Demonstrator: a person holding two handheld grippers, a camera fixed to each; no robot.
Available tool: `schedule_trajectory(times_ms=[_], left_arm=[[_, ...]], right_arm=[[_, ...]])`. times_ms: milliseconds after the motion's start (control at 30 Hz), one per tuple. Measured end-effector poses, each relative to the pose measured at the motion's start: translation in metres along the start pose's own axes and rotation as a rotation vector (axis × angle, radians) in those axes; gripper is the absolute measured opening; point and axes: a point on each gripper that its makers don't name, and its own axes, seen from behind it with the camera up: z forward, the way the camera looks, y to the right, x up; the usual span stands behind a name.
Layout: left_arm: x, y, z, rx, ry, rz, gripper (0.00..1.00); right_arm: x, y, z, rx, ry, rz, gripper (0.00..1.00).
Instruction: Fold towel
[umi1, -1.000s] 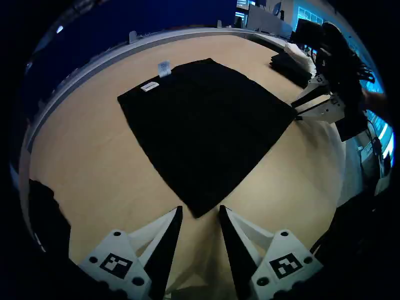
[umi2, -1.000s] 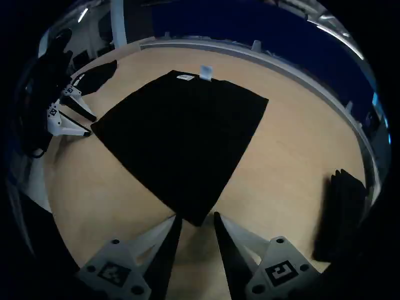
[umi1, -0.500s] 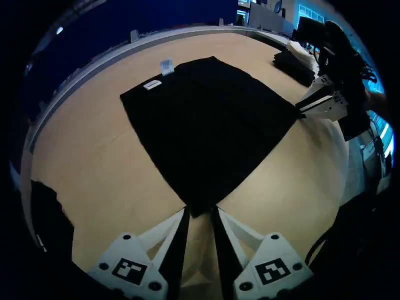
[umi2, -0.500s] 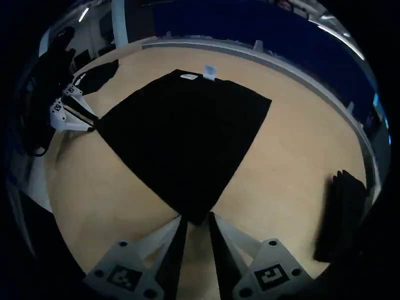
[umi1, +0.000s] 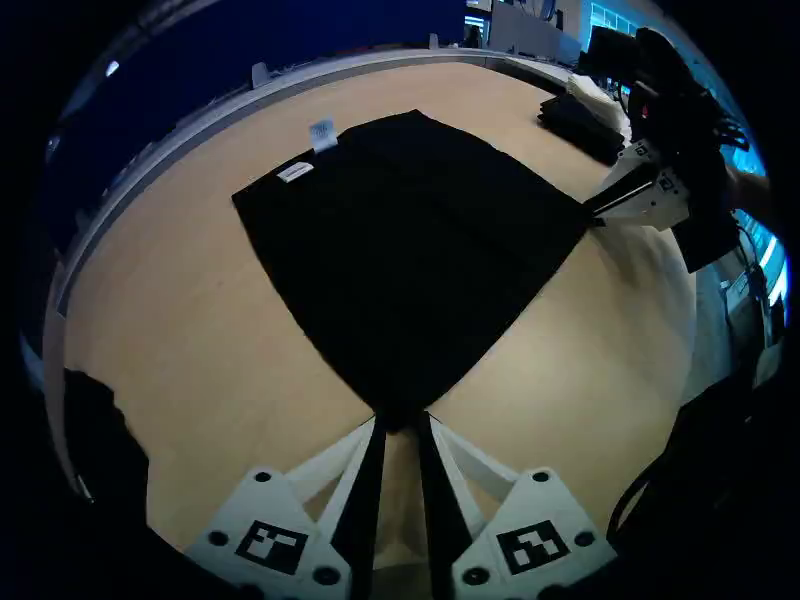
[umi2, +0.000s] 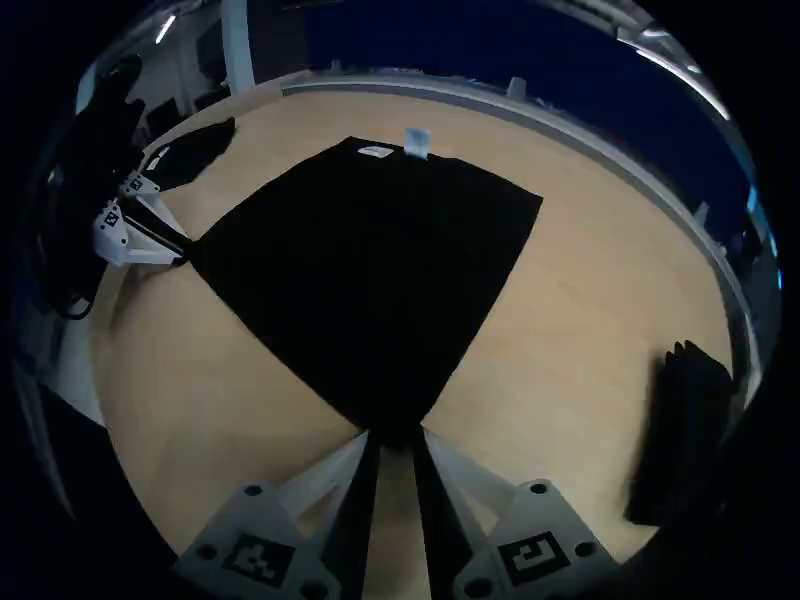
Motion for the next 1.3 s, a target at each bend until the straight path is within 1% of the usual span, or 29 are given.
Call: schedule_trajectory(times_ms=[133, 233, 367, 467, 700, 867, 1067, 1300], left_arm=[[0.000, 0.003, -0.001, 0.000, 0.001, 0.001, 0.16], [-0.001, 0.004, -0.002, 0.003, 0.001, -0.005, 0.10], [0.001, 0.006, -0.002, 0.000, 0.008, -0.017, 0.08], [0.003, 0.007, -0.005, 0.006, 0.015, -0.021, 0.07], [0.010, 0.008, -0.007, 0.023, 0.027, -0.015, 0.07], [0.020, 0.010, -0.016, 0.028, 0.045, -0.026, 0.07], [0.033, 0.014, -0.030, 0.034, 0.072, -0.036, 0.07], [0.046, 0.019, -0.053, 0.033, 0.094, -0.011, 0.07]], right_arm=[[0.000, 0.000, 0.000, 0.003, -0.001, 0.000, 0.16], [0.000, 0.001, -0.002, 0.004, 0.002, 0.007, 0.14], [0.000, 0.003, -0.005, -0.003, 0.006, 0.017, 0.14], [0.000, 0.003, -0.007, -0.001, 0.009, 0.020, 0.14], [0.006, 0.006, -0.015, -0.006, 0.029, 0.030, 0.13], [0.013, 0.009, -0.025, -0.012, 0.049, 0.036, 0.13], [0.025, 0.014, -0.040, -0.019, 0.078, 0.048, 0.13], [0.044, 0.019, -0.061, -0.024, 0.125, 0.071, 0.13]])
